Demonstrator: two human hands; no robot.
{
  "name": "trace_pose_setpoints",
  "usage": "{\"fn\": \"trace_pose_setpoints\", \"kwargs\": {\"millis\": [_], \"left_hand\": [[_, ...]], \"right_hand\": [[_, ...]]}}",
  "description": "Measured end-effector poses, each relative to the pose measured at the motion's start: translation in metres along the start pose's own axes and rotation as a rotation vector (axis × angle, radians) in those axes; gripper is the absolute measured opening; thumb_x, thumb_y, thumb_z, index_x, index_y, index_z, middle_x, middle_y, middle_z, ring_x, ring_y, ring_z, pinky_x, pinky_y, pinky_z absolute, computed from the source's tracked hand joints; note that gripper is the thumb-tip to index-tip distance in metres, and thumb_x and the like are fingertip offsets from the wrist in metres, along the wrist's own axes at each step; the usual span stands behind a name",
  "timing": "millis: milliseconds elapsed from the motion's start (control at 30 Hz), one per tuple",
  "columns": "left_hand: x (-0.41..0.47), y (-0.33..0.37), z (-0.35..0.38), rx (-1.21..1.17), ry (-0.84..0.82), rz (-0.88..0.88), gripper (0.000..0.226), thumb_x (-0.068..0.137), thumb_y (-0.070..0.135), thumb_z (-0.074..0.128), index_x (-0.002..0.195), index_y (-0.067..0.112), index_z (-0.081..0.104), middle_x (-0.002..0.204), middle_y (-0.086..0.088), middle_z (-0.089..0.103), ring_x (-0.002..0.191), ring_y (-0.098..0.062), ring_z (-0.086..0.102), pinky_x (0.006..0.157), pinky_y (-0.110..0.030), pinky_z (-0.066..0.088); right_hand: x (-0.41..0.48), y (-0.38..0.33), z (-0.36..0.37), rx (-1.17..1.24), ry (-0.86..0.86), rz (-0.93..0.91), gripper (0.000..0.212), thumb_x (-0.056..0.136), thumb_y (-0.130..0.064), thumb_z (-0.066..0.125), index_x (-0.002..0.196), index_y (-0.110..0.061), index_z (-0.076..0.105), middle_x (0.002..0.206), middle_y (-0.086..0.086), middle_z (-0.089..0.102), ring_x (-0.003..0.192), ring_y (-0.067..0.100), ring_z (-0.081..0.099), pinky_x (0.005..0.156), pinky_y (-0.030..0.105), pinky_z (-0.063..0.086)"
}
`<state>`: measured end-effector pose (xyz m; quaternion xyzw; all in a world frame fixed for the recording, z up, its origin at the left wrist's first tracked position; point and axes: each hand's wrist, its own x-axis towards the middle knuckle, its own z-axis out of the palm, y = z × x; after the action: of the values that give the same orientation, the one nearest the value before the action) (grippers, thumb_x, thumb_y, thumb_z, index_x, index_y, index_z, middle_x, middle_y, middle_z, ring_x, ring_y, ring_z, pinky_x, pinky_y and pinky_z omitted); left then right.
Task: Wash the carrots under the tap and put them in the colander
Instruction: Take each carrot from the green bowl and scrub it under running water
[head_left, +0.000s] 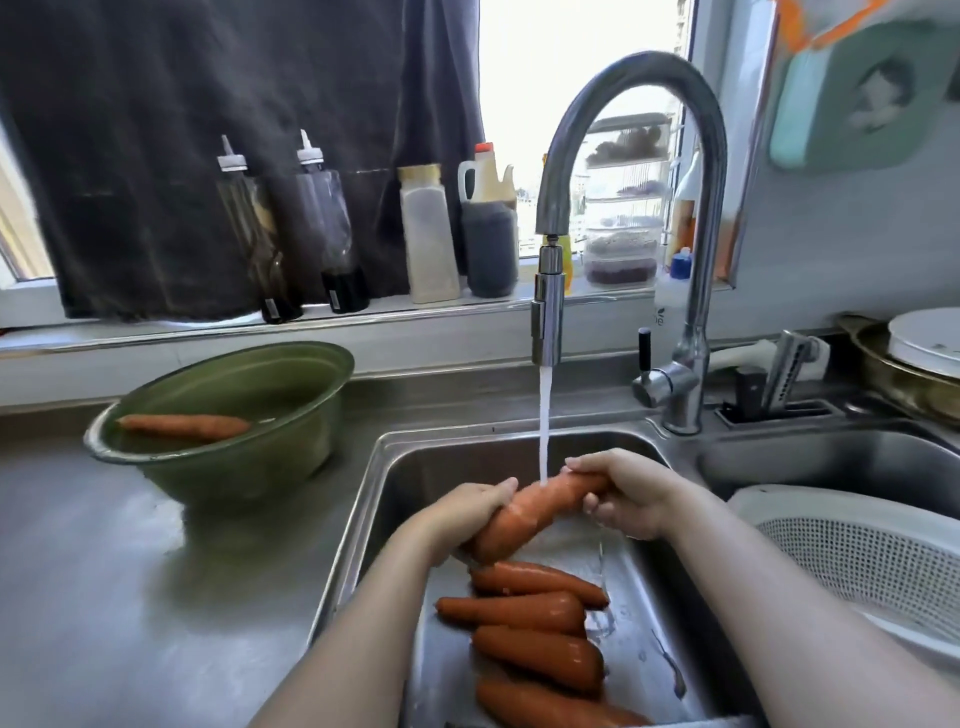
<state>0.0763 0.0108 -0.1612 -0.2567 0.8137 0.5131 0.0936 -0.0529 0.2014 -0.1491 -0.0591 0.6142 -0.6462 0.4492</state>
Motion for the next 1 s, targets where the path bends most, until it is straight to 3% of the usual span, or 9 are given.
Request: {"fn": "trace_pose_setpoints", "kwargs": {"millis": [67, 200, 333, 500, 633, 700, 800, 900, 1000], "left_hand": [[0.007, -0.003, 0.009, -0.150, -0.025, -0.067, 0.060, 0.096, 0.067, 0.052, 0.134, 0.022, 0.062, 0.118, -0.008, 0.073, 0.107, -0.026, 0.072, 0.096, -0.045, 0.058], [0.009, -0.001, 0.011, -0.409, -0.210, -0.114, 0.056, 0.098, 0.059, 0.054, 0.133, 0.015, 0.063, 0.118, -0.010, 0.076, 0.101, -0.025, 0.074, 0.072, -0.034, 0.059], [0.002, 0.003, 0.014, -0.528, -0.313, -0.139, 0.060, 0.101, 0.053, 0.050, 0.135, 0.005, 0.059, 0.106, -0.011, 0.076, 0.074, -0.022, 0.071, 0.052, -0.025, 0.053], [0.005, 0.004, 0.018, -0.633, -0.297, -0.104, 0.062, 0.102, 0.055, 0.047, 0.135, 0.002, 0.057, 0.105, -0.017, 0.074, 0.069, -0.023, 0.068, 0.053, -0.027, 0.054], [0.005, 0.003, 0.023, -0.744, -0.296, -0.073, 0.060, 0.100, 0.050, 0.056, 0.138, 0.005, 0.052, 0.117, -0.022, 0.066, 0.083, -0.027, 0.070, 0.054, -0.028, 0.056], [0.005, 0.004, 0.021, -0.807, -0.252, -0.088, 0.053, 0.101, 0.044, 0.055, 0.137, 0.004, 0.054, 0.118, -0.024, 0.066, 0.083, -0.029, 0.070, 0.052, -0.028, 0.055], [0.006, 0.006, 0.014, -0.850, -0.181, -0.081, 0.042, 0.100, 0.032, 0.059, 0.132, 0.004, 0.057, 0.119, -0.028, 0.065, 0.086, -0.037, 0.072, 0.053, -0.029, 0.058], [0.007, 0.007, 0.011, -0.787, -0.179, -0.081, 0.045, 0.097, 0.034, 0.065, 0.132, 0.006, 0.059, 0.120, -0.027, 0.069, 0.088, -0.037, 0.075, 0.052, -0.028, 0.058], [0.014, 0.004, 0.006, -0.713, -0.109, -0.116, 0.044, 0.100, 0.042, 0.062, 0.131, 0.010, 0.060, 0.104, -0.022, 0.075, 0.077, -0.033, 0.076, 0.042, -0.025, 0.052]], "right_hand": [[0.009, 0.002, -0.005, 0.057, 0.017, -0.040, 0.012, 0.098, -0.014, 0.065, 0.102, -0.007, 0.056, 0.081, 0.012, 0.061, 0.041, 0.008, 0.047, 0.032, 0.015, 0.036], [0.018, 0.004, -0.005, 0.132, 0.085, -0.133, 0.011, 0.098, -0.006, 0.064, 0.105, -0.013, 0.059, 0.073, 0.006, 0.058, 0.039, 0.007, 0.046, 0.033, 0.017, 0.033], [0.024, 0.013, -0.003, 0.000, 0.166, -0.185, 0.028, 0.094, -0.021, 0.073, 0.118, -0.012, 0.062, 0.079, 0.004, 0.062, 0.046, 0.009, 0.050, 0.039, 0.021, 0.037], [0.015, 0.018, 0.010, -0.035, 0.099, -0.198, 0.035, 0.089, -0.025, 0.077, 0.118, -0.008, 0.068, 0.093, 0.008, 0.076, 0.076, 0.018, 0.070, 0.058, 0.027, 0.052], [0.013, 0.026, 0.023, -0.067, -0.009, -0.225, 0.066, 0.070, -0.036, 0.087, 0.127, -0.010, 0.068, 0.114, 0.014, 0.074, 0.097, 0.027, 0.073, 0.068, 0.034, 0.059], [0.017, 0.028, 0.026, -0.034, 0.080, -0.263, 0.074, 0.068, -0.042, 0.086, 0.128, -0.005, 0.065, 0.116, 0.018, 0.073, 0.097, 0.033, 0.075, 0.066, 0.037, 0.060], [0.020, 0.028, 0.028, 0.002, 0.215, -0.251, 0.063, 0.084, -0.047, 0.079, 0.123, 0.000, 0.065, 0.108, 0.018, 0.075, 0.084, 0.033, 0.077, 0.070, 0.042, 0.063], [0.026, 0.030, 0.024, -0.013, 0.270, -0.205, 0.067, 0.088, -0.061, 0.071, 0.124, -0.006, 0.057, 0.120, 0.020, 0.069, 0.096, 0.039, 0.075, 0.091, 0.053, 0.060], [0.023, 0.025, 0.025, 0.024, 0.241, -0.194, 0.062, 0.091, -0.061, 0.067, 0.126, -0.012, 0.052, 0.125, 0.023, 0.067, 0.100, 0.040, 0.073, 0.085, 0.051, 0.061]]}}
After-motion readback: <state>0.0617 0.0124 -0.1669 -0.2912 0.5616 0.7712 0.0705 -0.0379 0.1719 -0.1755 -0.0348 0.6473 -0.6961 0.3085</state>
